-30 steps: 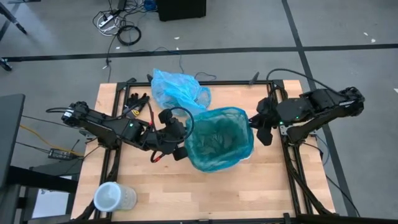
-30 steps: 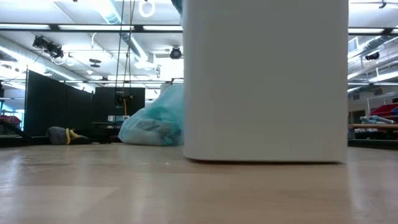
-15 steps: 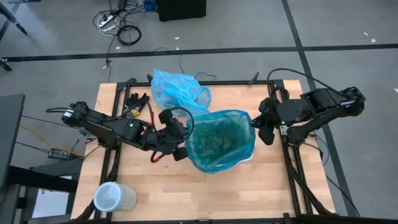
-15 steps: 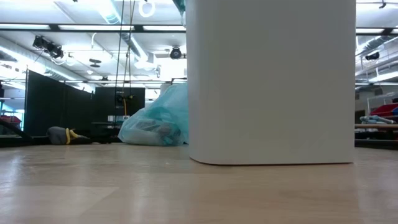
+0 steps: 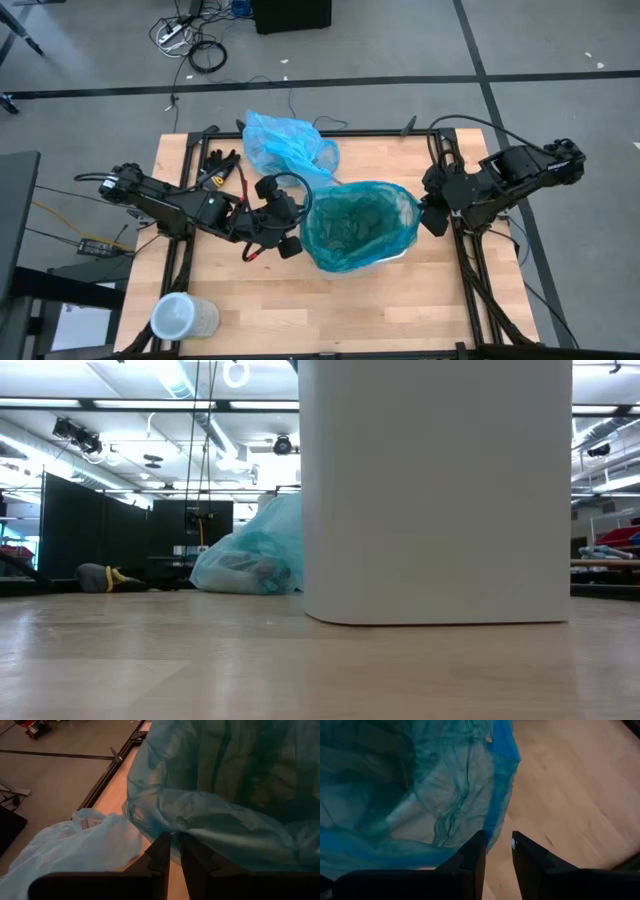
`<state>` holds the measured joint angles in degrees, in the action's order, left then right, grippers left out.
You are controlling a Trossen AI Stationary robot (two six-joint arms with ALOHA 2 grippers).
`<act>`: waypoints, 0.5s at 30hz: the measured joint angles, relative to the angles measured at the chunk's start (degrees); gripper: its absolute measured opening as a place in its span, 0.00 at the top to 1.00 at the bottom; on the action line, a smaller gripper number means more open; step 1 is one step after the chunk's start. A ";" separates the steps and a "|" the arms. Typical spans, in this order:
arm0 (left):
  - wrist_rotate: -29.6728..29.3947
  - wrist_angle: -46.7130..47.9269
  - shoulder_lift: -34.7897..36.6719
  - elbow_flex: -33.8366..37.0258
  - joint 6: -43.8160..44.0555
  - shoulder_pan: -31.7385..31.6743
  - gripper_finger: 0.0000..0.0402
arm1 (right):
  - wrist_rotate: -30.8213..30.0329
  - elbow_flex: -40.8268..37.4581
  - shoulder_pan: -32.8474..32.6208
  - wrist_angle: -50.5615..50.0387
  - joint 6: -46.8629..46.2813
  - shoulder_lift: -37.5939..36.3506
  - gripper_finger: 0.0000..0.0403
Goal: Place trash/remove bag and relplace
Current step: Insert the green plastic trash bag into the trash bin
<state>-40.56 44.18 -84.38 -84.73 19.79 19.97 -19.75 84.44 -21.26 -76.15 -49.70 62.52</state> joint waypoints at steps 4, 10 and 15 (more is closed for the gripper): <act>-0.02 -1.15 -0.20 0.75 0.00 0.00 0.87 | -1.55 -0.02 -0.02 0.90 0.13 0.11 0.79; 0.22 -4.40 -0.33 3.74 0.17 0.00 0.87 | -1.63 -0.02 -0.03 4.74 1.78 1.30 0.79; 0.83 -6.99 -0.33 4.42 0.13 0.02 0.87 | -1.55 -0.02 -0.09 4.39 2.23 3.68 0.79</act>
<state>-39.72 37.19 -84.71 -80.31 19.92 19.99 -21.30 84.42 -21.35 -71.76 -47.47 66.21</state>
